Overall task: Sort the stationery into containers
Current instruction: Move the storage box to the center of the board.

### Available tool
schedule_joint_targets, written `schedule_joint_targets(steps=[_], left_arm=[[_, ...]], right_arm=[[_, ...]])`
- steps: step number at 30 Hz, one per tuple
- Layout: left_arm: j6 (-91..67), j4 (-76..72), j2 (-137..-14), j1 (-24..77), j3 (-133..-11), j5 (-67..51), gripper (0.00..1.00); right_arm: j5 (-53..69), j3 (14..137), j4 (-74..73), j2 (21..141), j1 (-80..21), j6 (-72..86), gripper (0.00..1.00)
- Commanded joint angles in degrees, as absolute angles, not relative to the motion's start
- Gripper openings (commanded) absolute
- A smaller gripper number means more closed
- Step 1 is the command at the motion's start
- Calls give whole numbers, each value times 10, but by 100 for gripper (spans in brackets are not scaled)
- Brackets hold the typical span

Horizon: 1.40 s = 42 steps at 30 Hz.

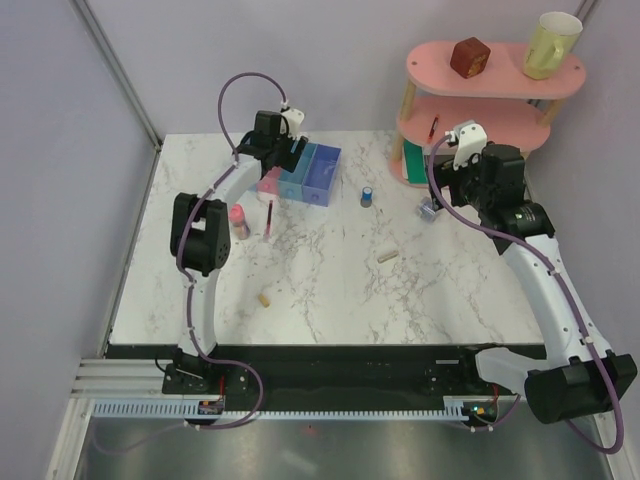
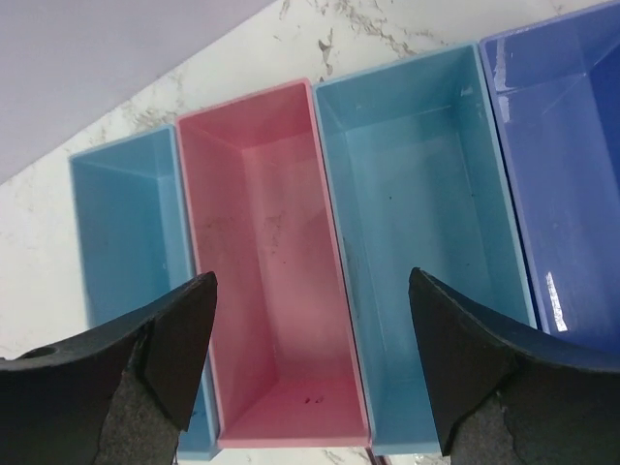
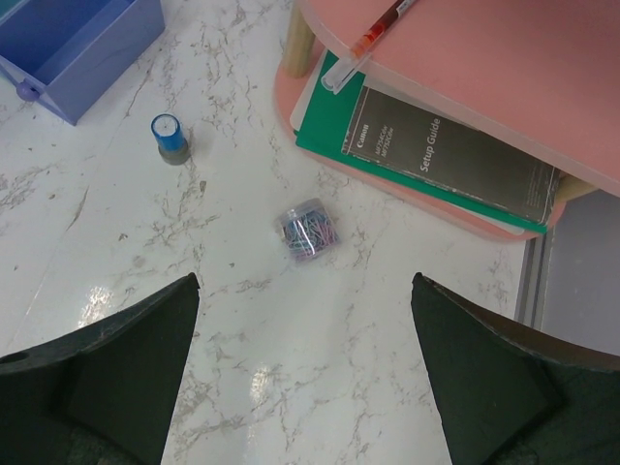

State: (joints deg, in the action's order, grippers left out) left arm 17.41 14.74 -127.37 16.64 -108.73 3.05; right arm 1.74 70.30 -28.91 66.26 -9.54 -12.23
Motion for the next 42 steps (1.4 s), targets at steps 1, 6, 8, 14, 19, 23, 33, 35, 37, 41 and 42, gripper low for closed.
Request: schedule_joint_targets(steps=[1, 6, 8, 14, 19, 23, 33, 35, 37, 41, 42], left_arm=[[146, 140, -1299, 171, -1114, 41, 86], [142, 140, -1332, 173, -1125, 41, 82], [140, 140, -1343, 174, -1132, 40, 79], [140, 141, -1375, 178, -1165, 41, 52], [141, 145, -1382, 186, -1179, 43, 26], [137, 156, -1382, 192, -1186, 43, 11], [120, 203, -1407, 207, -1231, 48, 2], [127, 207, -1413, 213, -1244, 57, 2], [134, 213, -1423, 218, -1252, 59, 2], [136, 229, -1440, 223, -1284, 61, 2], [137, 234, -1445, 227, -1291, 60, 2]], right_arm=[[25, 728, -287, 668, -98, -120, 98], [28, 717, -293, 664, -98, -117, 98], [30, 717, -299, 664, -97, -117, 98], [33, 725, -319, 666, -98, -119, 98], [37, 723, -323, 663, -98, -121, 98], [38, 726, -325, 663, -98, -123, 98], [47, 730, -325, 665, -105, -125, 98], [47, 730, -325, 665, -105, -126, 98], [47, 731, -325, 665, -106, -127, 98], [47, 735, -325, 661, -106, -130, 98], [46, 735, -326, 661, -107, -131, 98]])
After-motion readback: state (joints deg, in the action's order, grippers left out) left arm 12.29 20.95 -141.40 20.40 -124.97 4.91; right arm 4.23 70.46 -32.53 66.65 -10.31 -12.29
